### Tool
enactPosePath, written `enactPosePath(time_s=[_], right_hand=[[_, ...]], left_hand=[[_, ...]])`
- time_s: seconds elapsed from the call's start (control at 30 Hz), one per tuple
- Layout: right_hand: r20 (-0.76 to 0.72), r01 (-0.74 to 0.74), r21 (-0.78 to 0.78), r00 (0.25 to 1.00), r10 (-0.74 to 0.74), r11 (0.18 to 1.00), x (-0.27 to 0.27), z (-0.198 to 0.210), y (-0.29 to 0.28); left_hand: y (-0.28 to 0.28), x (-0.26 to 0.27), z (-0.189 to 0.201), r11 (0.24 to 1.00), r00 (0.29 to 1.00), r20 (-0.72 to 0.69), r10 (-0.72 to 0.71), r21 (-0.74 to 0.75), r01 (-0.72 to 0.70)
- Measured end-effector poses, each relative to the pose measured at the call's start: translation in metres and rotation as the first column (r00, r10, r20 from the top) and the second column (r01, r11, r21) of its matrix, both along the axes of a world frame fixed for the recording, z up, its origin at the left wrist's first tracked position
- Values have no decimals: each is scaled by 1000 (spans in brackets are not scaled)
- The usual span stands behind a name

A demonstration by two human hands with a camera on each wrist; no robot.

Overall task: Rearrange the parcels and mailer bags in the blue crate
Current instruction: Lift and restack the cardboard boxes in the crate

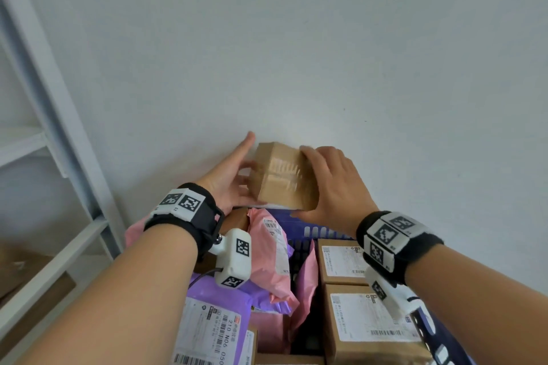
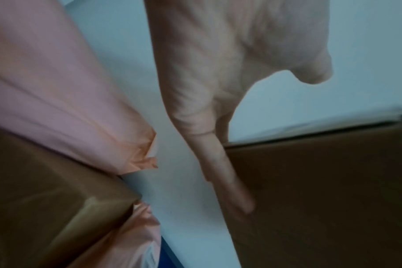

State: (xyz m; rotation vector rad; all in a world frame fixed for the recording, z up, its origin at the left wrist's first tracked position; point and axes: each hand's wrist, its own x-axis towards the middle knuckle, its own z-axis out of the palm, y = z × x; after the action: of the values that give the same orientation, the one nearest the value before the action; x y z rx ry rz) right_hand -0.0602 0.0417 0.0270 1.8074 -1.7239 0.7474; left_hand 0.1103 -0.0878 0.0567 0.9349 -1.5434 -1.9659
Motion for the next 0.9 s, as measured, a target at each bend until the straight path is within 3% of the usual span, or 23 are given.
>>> enactPosePath(time_s=[0.07,0.17,0.23,0.33,0.4,0.5,0.67,0.9], right_hand=[[-141,-67,7,988,67,998,3,2,3],[-219,-202,48,953,208,978,9,3,3],[-160,-214,82,961,224,973,13,2,5],[101,-143,162,987,127,976,10,5,10],[262,-121,291,964,43,949,3,9,15],[236,-84,418,972,-18,904,3,15,19],[114,-25,463,993,-31,886,8,20,25],[237,-82,514,970,-49,854,1,11,43]], left_hand=[[7,-3,2,999,998,38,-42,-17,43],[13,-10,0,996,996,94,-8,-86,16],[13,-11,-3,993,995,98,17,-121,-5],[12,-10,-5,992,995,92,26,-128,-14],[10,-9,-6,992,995,94,20,-127,-8],[16,-9,-7,990,992,128,-14,-140,32],[26,-11,-10,995,979,192,-71,-51,83],[42,-15,-17,995,978,208,-32,-85,51]])
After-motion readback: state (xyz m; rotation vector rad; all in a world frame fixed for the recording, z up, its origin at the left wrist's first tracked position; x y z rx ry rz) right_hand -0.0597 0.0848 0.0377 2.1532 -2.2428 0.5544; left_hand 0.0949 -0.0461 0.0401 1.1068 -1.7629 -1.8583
